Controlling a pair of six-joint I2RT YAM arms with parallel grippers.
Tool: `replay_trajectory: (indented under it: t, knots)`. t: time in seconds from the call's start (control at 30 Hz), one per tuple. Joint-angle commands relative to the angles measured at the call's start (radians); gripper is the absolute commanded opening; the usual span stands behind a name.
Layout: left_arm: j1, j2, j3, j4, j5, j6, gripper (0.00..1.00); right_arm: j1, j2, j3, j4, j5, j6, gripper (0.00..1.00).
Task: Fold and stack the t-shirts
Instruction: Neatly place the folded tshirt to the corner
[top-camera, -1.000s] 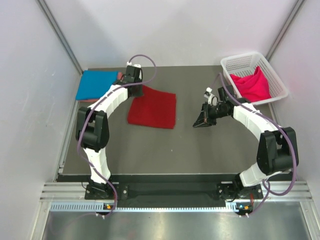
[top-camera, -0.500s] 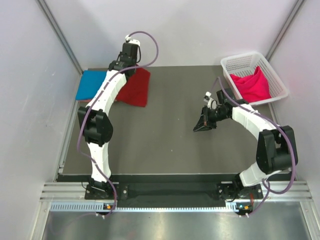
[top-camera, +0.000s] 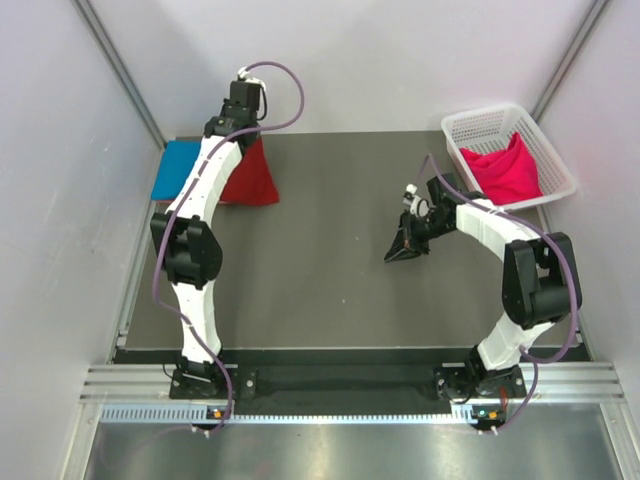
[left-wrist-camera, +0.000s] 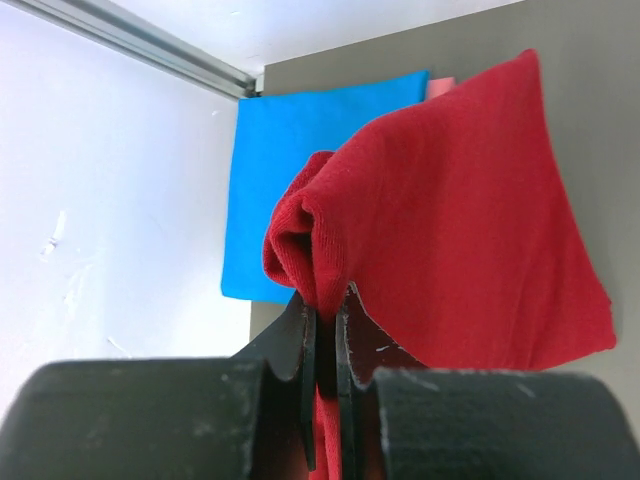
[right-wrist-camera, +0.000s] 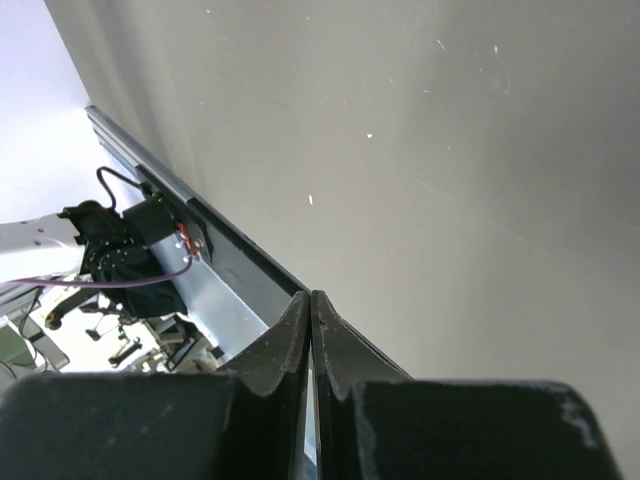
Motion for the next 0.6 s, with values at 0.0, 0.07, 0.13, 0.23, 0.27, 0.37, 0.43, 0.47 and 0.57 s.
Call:
replay_trajectory:
  t: [0.0,0.07,0.13,0.23,0.27,0.37,0.43,0.47,0.57]
  knots:
    - [0.021,-0.044,0.023,0.051,-0.025,0.051,0.0,0.009,0.007,0.035,-0.005,-0.014,-0.016,0.02]
    - [0.021,-0.044,0.023,0.054,-0.035,0.07,0.0,0.011,0.009,0.033,-0.006,-0.013,-0.015,0.02]
    - [0.023,-0.058,-0.015,0.075,-0.041,0.084,0.0,0.011,0.009,0.038,-0.009,-0.011,-0.015,0.02]
    - [0.029,-0.075,-0.025,0.078,-0.05,0.093,0.0,0.012,0.015,0.044,-0.012,-0.008,-0.016,0.02]
    - [0.032,-0.082,-0.026,0.081,-0.053,0.098,0.0,0.012,0.019,0.045,-0.014,-0.008,-0.016,0.02]
    - [0.038,-0.104,-0.034,0.098,-0.061,0.112,0.0,0.011,0.027,0.048,-0.011,-0.011,-0.012,0.02]
    - [0.049,-0.111,-0.04,0.103,-0.064,0.118,0.0,0.012,0.026,0.05,-0.009,-0.013,-0.01,0.02]
    - [0.05,-0.118,-0.045,0.106,-0.065,0.121,0.0,0.011,0.024,0.05,-0.006,-0.011,-0.009,0.02]
    - [0.061,-0.124,-0.049,0.109,-0.065,0.124,0.0,0.011,0.026,0.045,-0.006,-0.013,-0.009,0.02]
